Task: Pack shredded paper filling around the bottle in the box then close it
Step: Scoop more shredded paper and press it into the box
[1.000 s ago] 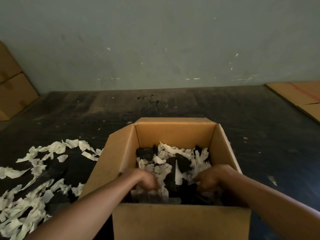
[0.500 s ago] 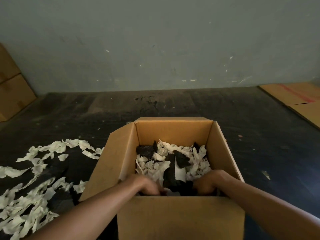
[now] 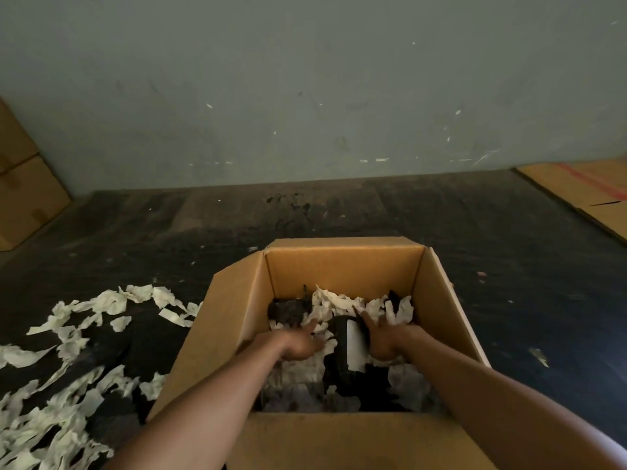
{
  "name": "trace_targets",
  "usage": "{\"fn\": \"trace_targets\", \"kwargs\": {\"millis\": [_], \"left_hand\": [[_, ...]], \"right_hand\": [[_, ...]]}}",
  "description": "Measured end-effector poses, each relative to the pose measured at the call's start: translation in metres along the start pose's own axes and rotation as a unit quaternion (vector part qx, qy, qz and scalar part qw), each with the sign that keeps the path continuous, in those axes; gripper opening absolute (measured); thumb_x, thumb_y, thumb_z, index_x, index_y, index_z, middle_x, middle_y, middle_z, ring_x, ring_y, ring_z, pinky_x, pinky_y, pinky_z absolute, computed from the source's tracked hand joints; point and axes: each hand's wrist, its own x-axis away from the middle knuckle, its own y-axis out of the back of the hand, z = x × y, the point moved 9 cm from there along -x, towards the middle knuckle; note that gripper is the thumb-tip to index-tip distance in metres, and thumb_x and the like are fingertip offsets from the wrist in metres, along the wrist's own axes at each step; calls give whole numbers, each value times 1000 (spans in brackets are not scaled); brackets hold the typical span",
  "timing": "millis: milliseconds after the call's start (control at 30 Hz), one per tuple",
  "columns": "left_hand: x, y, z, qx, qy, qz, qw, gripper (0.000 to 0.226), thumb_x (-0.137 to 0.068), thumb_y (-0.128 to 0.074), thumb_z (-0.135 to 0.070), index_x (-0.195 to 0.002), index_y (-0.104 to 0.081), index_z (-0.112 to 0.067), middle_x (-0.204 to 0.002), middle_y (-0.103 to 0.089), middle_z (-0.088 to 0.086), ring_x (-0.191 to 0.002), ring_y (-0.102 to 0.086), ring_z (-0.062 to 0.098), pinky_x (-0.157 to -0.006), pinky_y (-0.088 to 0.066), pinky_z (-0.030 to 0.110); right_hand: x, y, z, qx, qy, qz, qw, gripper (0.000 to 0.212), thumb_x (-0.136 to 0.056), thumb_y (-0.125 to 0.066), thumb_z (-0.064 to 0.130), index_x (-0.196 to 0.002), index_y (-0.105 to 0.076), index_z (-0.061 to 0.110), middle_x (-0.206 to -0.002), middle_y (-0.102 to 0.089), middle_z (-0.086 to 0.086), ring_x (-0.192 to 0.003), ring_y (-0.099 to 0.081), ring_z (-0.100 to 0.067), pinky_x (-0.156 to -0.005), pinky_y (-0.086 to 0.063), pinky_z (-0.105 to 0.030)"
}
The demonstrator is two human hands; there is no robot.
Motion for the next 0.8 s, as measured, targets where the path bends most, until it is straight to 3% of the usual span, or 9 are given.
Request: {"fn": "trace_targets", "kwargs": {"millis": [100,167,267,333,467,533,633,733,800], "left_hand": [[-7,-11,-1,-1,-2,8,1000,79,-96,-33,-62,-152,18,-38,-166,1,6,-151,-9,30,-121,-14,45],[-4,-3,-3,1,6,8,1000,77,-97,-36,-59,-153,13,-38,-166,-5,5,-150,-15,29,-120,-18,45],[11,20,-11,-15,3,-14,1000,66,-102,-38,-49,-157,-8,-30,-164,-15,5,-148,-22,28,-118,-24,39],[25,36,-22,-29,-24,-46,998,59,-103,-36,-44,-156,-19,-23,-162,-24,6,-145,-29,27,-113,-26,35],[18,29,-17,-48,-22,-49,997,64,-103,-35,-46,-157,-10,-23,-164,-17,5,-147,-25,27,-116,-23,35],[8,7,-5,-38,1,-5,999,69,-103,-38,-45,-157,1,-27,-165,-7,4,-150,-16,27,-118,-19,37],[8,-4,2,-31,14,12,999,74,-103,-39,-43,-155,12,-31,-166,-1,3,-151,-11,28,-119,-16,39],[20,15,-3,-67,20,-44,997,66,-102,-42,-40,-157,-9,-26,-163,-21,8,-145,-30,28,-114,-29,36],[36,32,-11,-77,20,-84,993,53,-101,-43,-38,-150,-36,-21,-151,-43,11,-131,-48,28,-100,-42,34]], "right_hand": [[-20,-10,-10,9,-12,7,1000,95,-95,-49,26,-145,30,39,-161,23,-10,-148,13,-40,-115,-6,-65],[-13,5,-10,14,12,4,1000,85,-97,-47,25,-151,18,37,-163,14,-9,-149,8,-38,-117,-7,-61],[-6,32,-13,-25,41,-5,999,68,-98,-46,25,-156,-10,32,-163,-16,-6,-146,-22,-31,-115,-26,-48],[-10,48,-22,-21,23,-36,999,63,-98,-48,28,-154,-19,26,-159,-25,-11,-142,-31,-31,-114,-28,-46],[-14,35,-37,22,-41,-18,999,71,-101,-43,31,-156,-1,13,-162,-3,-21,-147,-13,-41,-118,-20,-51],[-15,10,-41,61,-45,25,997,69,-99,-45,23,-155,-7,11,-161,-15,-19,-145,-23,-37,-116,-27,-48],[-14,-14,-43,117,-39,59,991,72,-98,-50,20,-155,-9,7,-160,-16,-20,-146,-20,-38,-116,-26,-49],[3,9,-33,114,-12,46,992,50,-98,-47,19,-146,-36,9,-147,-45,-12,-130,-46,-28,-105,-39,-40],[18,32,-26,100,7,22,995,39,-98,-48,21,-135,-49,9,-126,-58,-9,-108,-56,-22,-92,-46,-37]]}}
